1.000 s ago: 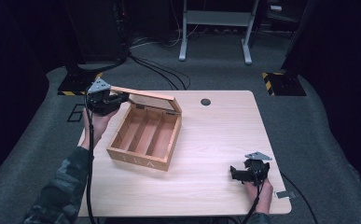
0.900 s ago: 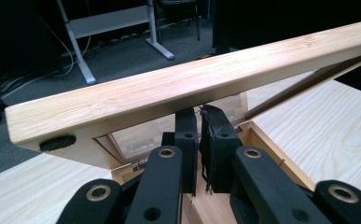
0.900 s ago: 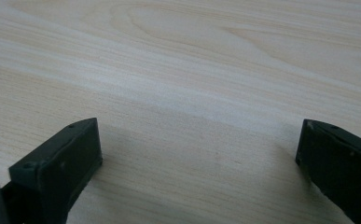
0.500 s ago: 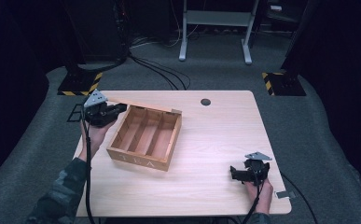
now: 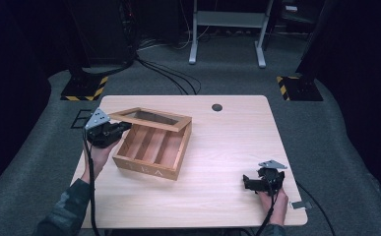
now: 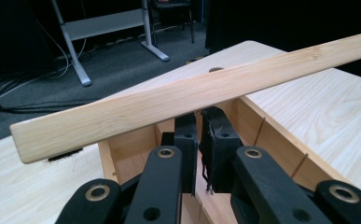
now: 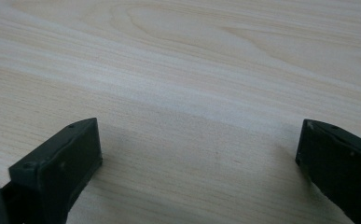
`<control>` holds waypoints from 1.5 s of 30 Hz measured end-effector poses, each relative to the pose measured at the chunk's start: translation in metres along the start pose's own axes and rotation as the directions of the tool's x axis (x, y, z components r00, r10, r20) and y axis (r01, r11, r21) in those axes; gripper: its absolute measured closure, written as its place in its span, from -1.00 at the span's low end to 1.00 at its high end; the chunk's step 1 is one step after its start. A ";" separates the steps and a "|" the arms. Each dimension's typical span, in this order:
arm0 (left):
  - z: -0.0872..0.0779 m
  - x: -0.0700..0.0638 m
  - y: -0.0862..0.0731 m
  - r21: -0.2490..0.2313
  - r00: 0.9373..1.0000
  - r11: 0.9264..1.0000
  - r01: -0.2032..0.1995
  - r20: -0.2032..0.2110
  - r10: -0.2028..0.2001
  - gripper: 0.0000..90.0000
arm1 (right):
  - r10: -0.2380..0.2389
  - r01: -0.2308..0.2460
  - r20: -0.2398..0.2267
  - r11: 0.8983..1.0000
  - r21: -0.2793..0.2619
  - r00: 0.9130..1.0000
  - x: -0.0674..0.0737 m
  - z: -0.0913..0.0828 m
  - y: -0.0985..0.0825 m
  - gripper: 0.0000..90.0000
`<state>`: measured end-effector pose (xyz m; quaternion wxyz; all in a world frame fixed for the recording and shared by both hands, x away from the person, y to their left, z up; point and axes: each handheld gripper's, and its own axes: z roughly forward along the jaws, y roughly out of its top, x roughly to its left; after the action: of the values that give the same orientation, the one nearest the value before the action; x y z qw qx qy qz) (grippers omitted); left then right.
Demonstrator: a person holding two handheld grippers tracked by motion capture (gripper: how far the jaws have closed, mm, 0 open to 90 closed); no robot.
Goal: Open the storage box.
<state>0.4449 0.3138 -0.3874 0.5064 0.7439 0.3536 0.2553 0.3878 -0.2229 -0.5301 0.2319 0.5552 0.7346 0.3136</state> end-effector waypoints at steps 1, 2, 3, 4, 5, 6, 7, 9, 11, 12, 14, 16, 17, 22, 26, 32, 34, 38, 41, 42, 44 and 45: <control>-0.001 -0.001 -0.003 -0.003 1.000 1.000 -0.001 -0.002 0.001 0.88 | 0.000 0.000 0.000 1.000 0.000 1.000 0.000 0.000 0.000 -1.00; -0.002 -0.002 -0.005 -0.002 1.000 1.000 -0.002 -0.002 0.002 0.88 | 0.000 0.000 0.000 1.000 0.000 1.000 0.000 0.000 0.000 -1.00; -0.002 -0.002 -0.007 0.006 1.000 1.000 -0.008 0.002 0.008 0.88 | 0.000 0.000 0.000 1.000 0.000 1.000 0.000 0.000 0.000 -1.00; -0.003 -0.003 -0.009 0.007 1.000 1.000 -0.007 -0.001 0.007 0.88 | 0.000 0.000 0.000 1.000 0.000 1.000 0.000 0.000 0.000 -1.00; -0.004 -0.003 -0.012 0.011 1.000 1.000 -0.007 0.003 0.007 0.88 | 0.000 0.000 0.000 1.000 0.000 1.000 0.000 0.000 0.000 -1.00; -0.004 -0.004 -0.014 0.012 1.000 1.000 -0.006 0.004 0.006 0.88 | 0.000 0.000 0.000 1.000 0.000 1.000 0.000 0.000 0.000 -1.00; -0.005 -0.004 -0.017 0.013 1.000 1.000 -0.004 0.006 0.004 0.88 | 0.000 0.000 0.000 1.000 0.000 1.000 0.000 0.000 0.000 -1.00; -0.007 -0.006 -0.023 0.010 1.000 1.000 -0.004 -0.002 0.004 0.88 | 0.000 0.000 0.000 1.000 0.000 1.000 0.000 0.000 0.000 -1.00; -0.007 -0.007 -0.029 0.017 1.000 1.000 -0.005 0.000 0.005 0.88 | -0.001 0.001 -0.001 1.000 0.000 1.000 0.000 0.000 0.000 -1.00; -0.007 -0.008 -0.032 0.019 1.000 1.000 0.000 0.003 0.000 0.88 | 0.000 0.000 -0.001 1.000 0.000 1.000 0.000 0.000 0.000 -1.00; -0.007 -0.008 -0.038 0.030 1.000 1.000 0.000 0.002 0.000 0.88 | 0.000 0.000 0.000 1.000 0.000 1.000 0.000 0.000 0.000 -1.00; -0.007 -0.009 -0.045 0.038 1.000 0.999 0.010 0.007 -0.010 0.88 | -0.002 0.002 -0.001 1.000 0.000 1.000 0.000 0.000 0.000 -1.00; -0.007 -0.009 -0.048 0.044 1.000 0.999 0.013 0.007 -0.014 0.88 | 0.000 0.000 0.000 1.000 0.000 1.000 0.000 0.000 0.000 -1.00; -0.003 -0.009 -0.066 0.068 0.999 0.997 0.042 0.013 -0.043 0.88 | -0.001 0.001 -0.001 1.000 0.000 1.000 0.000 0.000 0.000 -1.00; 0.000 -0.010 -0.075 0.091 0.998 0.994 0.053 0.019 -0.055 0.88 | 0.000 0.000 0.000 1.000 0.000 1.000 0.000 0.000 0.000 -1.00; 0.003 -0.011 -0.089 0.131 0.997 0.989 0.071 0.026 -0.075 0.88 | 0.000 0.000 0.000 1.000 0.000 1.000 0.000 0.000 0.000 -1.00; 0.003 -0.011 -0.092 0.143 0.997 0.987 0.074 0.025 -0.078 0.88 | -0.001 0.001 0.000 1.000 0.000 1.000 0.000 0.000 0.000 -1.00; -0.001 -0.011 -0.094 0.144 0.996 0.986 0.082 0.025 -0.086 0.87 | 0.000 0.000 0.000 1.000 0.000 1.000 0.000 0.000 0.000 -1.00; -0.003 -0.011 -0.093 0.150 0.996 0.986 0.079 0.022 -0.083 0.87 | 0.000 0.000 0.000 1.000 0.000 1.000 0.000 0.000 0.000 -1.00; -0.005 -0.011 -0.093 0.154 0.997 0.985 0.076 0.020 -0.080 0.86 | 0.000 0.000 0.000 1.000 0.000 1.000 0.000 0.000 0.000 -1.00; -0.006 -0.011 -0.093 0.156 0.996 0.985 0.080 0.020 -0.084 0.85 | 0.001 -0.001 0.001 1.000 0.001 1.000 0.000 0.000 0.000 -1.00; -0.009 -0.011 -0.092 0.165 0.997 0.983 0.076 0.020 -0.080 0.83 | -0.001 0.001 0.000 1.000 0.000 1.000 0.000 0.000 0.000 -1.00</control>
<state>0.4066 0.3324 -0.4703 0.4575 0.7721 0.3954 0.1952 0.3878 -0.2228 -0.5301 0.2319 0.5549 0.7348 0.3137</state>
